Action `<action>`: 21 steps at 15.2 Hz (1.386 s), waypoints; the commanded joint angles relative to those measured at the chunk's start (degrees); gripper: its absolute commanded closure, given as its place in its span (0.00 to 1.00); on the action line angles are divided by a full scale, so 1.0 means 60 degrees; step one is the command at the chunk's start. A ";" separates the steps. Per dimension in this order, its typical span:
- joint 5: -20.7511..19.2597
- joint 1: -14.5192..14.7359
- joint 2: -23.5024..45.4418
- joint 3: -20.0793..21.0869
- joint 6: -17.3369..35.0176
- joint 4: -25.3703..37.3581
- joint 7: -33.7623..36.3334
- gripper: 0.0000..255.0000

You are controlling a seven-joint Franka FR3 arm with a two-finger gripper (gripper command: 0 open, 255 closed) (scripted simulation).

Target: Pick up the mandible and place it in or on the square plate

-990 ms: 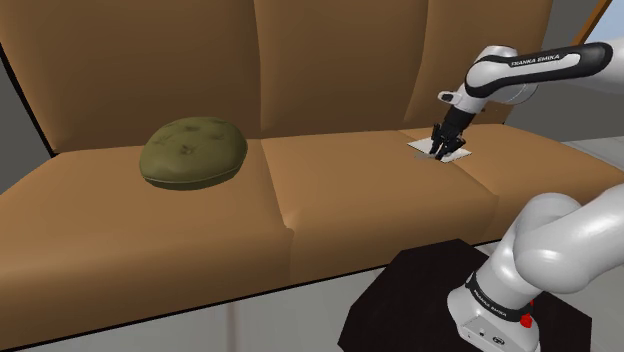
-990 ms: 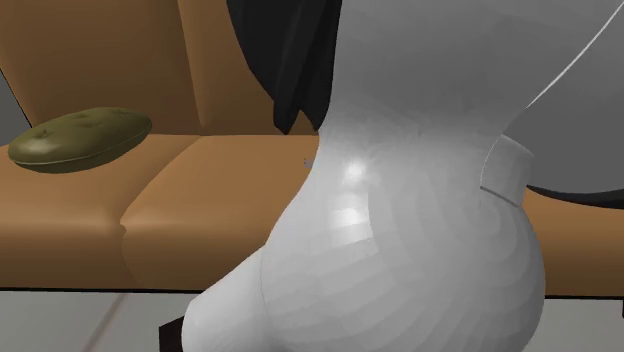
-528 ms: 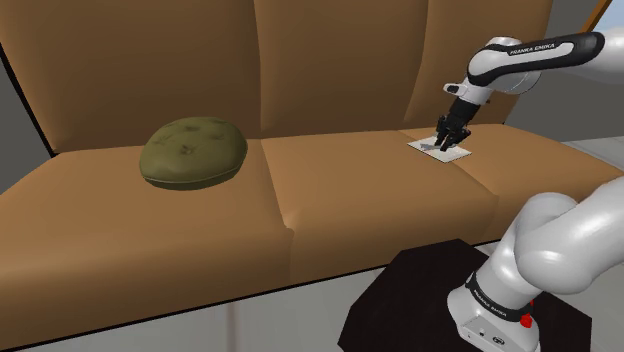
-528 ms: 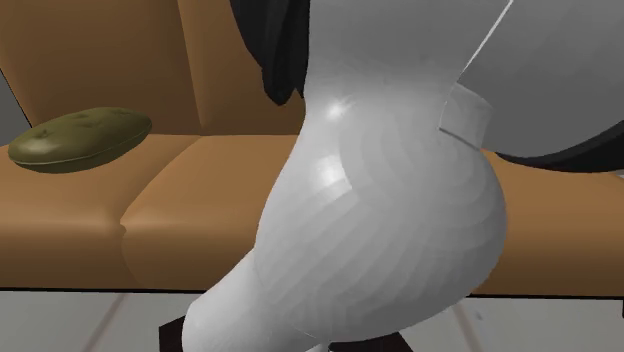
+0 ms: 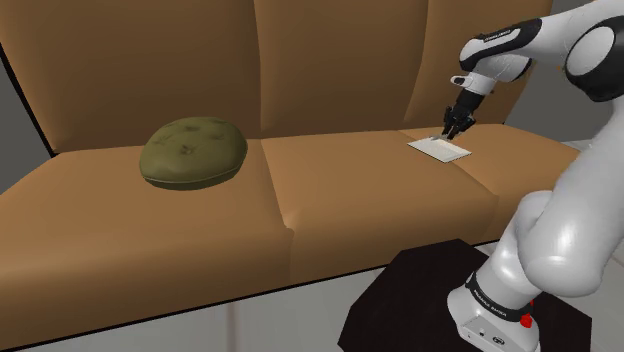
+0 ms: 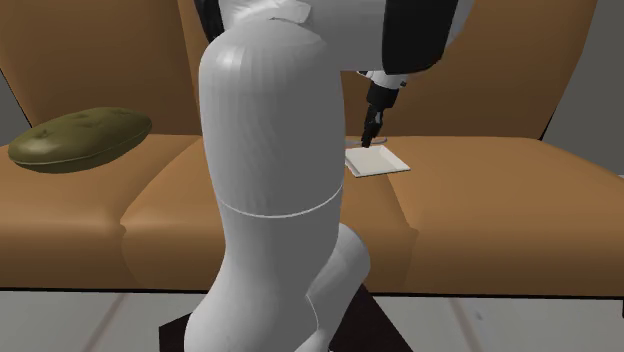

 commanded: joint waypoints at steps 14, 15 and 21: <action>0.3054 -0.1748 0.3301 0.0534 0.0227 0.0742 -0.2605 1.00; 0.3133 -0.1792 0.3373 0.0585 0.0316 0.0682 -0.2668 1.00; 0.3264 -0.1865 0.3493 0.0672 0.0458 0.0589 -0.2772 1.00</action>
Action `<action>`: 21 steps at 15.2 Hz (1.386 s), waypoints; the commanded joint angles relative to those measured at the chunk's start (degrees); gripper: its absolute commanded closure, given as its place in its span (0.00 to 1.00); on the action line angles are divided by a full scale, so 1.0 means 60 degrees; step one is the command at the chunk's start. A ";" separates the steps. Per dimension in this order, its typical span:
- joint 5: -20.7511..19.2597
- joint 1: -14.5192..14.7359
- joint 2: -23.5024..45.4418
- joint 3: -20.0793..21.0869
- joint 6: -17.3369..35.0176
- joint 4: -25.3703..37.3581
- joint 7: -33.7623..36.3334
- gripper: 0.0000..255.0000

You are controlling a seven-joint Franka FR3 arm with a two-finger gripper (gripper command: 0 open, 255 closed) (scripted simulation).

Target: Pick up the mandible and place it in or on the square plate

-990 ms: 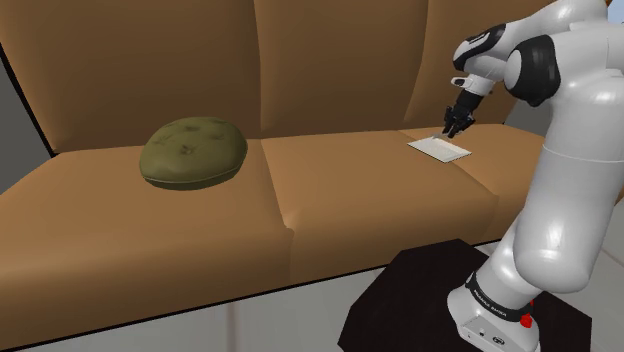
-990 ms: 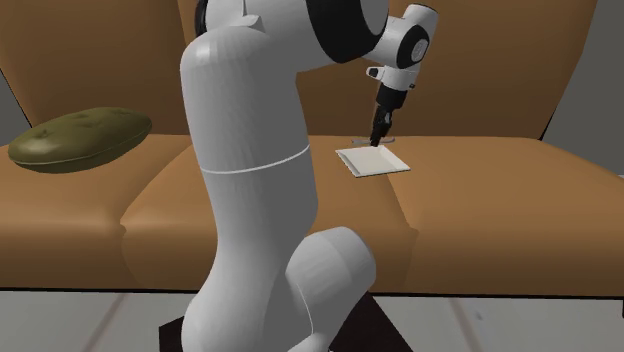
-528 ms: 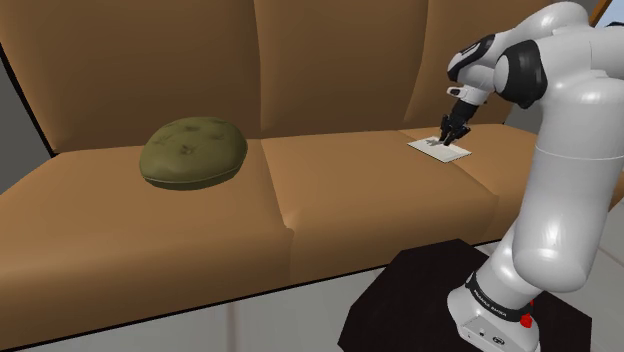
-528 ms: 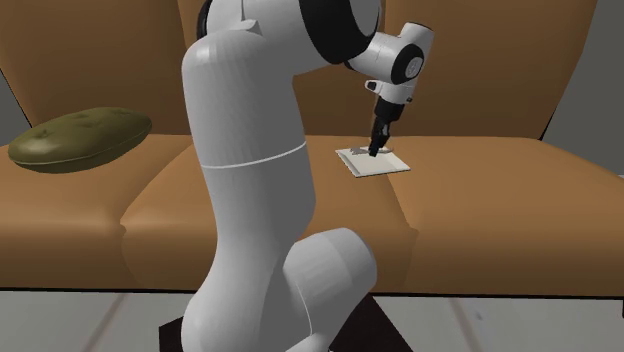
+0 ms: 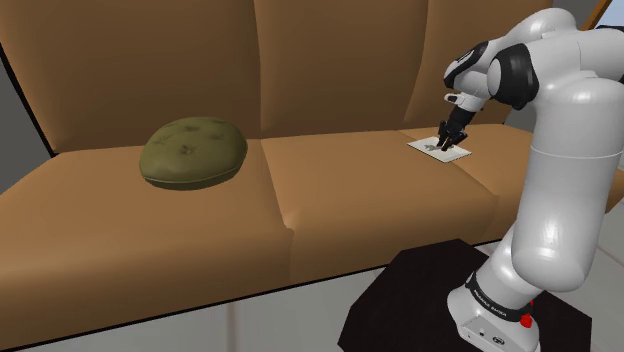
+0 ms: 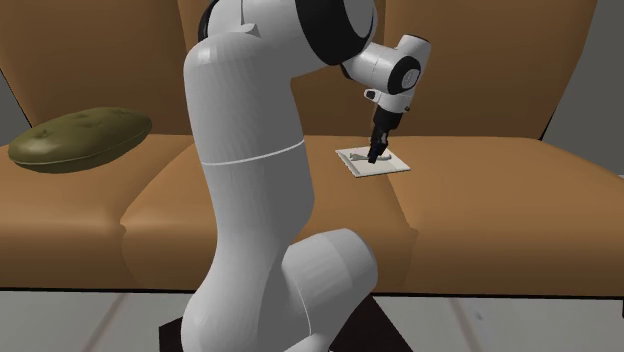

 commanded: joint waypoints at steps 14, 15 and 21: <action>-0.0530 0.0045 -0.0398 -0.0345 -0.0981 0.0824 0.0335 0.00; -0.0529 0.0046 -0.0398 -0.0347 -0.0981 0.0824 0.0334 0.00; -0.0530 0.0046 -0.0398 -0.0346 -0.0981 0.0824 0.0335 0.00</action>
